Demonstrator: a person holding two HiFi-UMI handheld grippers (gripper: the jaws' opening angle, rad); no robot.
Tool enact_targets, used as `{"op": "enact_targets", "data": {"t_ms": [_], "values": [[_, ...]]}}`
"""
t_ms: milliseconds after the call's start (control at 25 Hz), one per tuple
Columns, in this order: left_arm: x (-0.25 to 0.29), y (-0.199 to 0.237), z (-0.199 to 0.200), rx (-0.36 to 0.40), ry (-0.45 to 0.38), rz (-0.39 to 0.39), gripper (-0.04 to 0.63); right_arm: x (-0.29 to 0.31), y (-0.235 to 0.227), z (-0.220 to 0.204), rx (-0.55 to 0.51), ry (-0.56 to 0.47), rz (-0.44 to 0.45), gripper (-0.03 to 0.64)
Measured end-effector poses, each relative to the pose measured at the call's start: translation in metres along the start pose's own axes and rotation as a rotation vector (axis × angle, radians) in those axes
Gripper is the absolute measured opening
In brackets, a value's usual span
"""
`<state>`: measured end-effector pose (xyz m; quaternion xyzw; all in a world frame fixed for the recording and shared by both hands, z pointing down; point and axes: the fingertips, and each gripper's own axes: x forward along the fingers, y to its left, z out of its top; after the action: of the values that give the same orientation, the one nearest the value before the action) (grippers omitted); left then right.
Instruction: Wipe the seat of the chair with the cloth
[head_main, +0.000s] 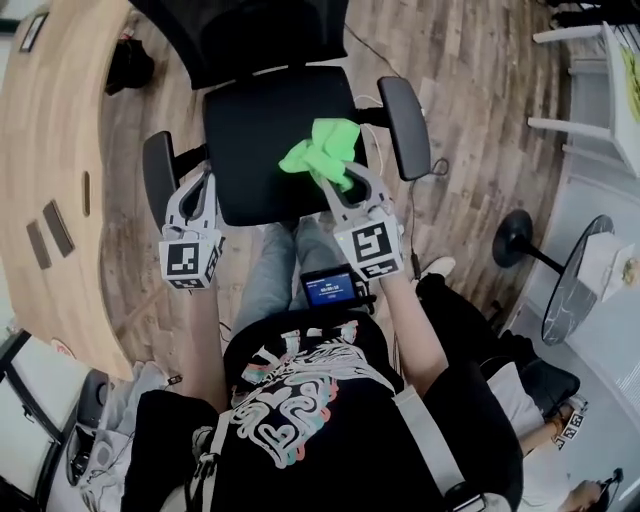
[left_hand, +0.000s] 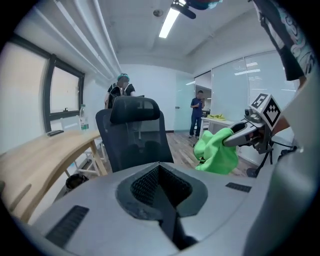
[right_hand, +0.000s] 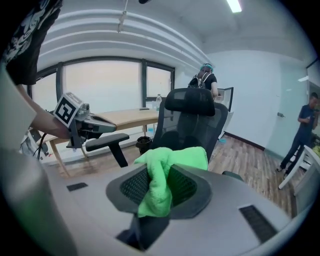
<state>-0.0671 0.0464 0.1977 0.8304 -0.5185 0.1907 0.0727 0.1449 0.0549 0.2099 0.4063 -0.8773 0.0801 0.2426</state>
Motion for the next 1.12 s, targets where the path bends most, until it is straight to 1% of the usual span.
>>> {"op": "enact_targets", "data": {"t_ms": [80,240,560,680,800,1000,1120], "values": [[-0.01,0.009,0.017,0.013,-0.02,0.011,-0.002,-0.01,-0.003,0.015,0.008,-0.021,-0.019,0.103],[-0.031,0.017,0.047,0.015,-0.055,0.026,-0.002,-0.029,-0.001,0.037,0.023,-0.046,-0.037,0.103],[-0.064,0.011,0.097,0.051,-0.135,-0.013,-0.002,-0.062,0.01,0.084,0.014,-0.121,-0.085,0.103],[-0.077,0.012,0.105,0.04,-0.141,-0.018,-0.002,-0.07,0.016,0.093,0.019,-0.146,-0.101,0.103],[-0.084,0.012,0.12,0.029,-0.152,-0.006,-0.002,-0.081,0.014,0.104,0.033,-0.179,-0.116,0.103],[-0.091,0.016,0.146,0.016,-0.214,0.023,-0.002,-0.088,0.009,0.114,0.065,-0.221,-0.125,0.103],[-0.09,0.016,0.157,0.026,-0.238,0.021,-0.002,-0.088,0.007,0.12,0.076,-0.242,-0.137,0.103]]}}
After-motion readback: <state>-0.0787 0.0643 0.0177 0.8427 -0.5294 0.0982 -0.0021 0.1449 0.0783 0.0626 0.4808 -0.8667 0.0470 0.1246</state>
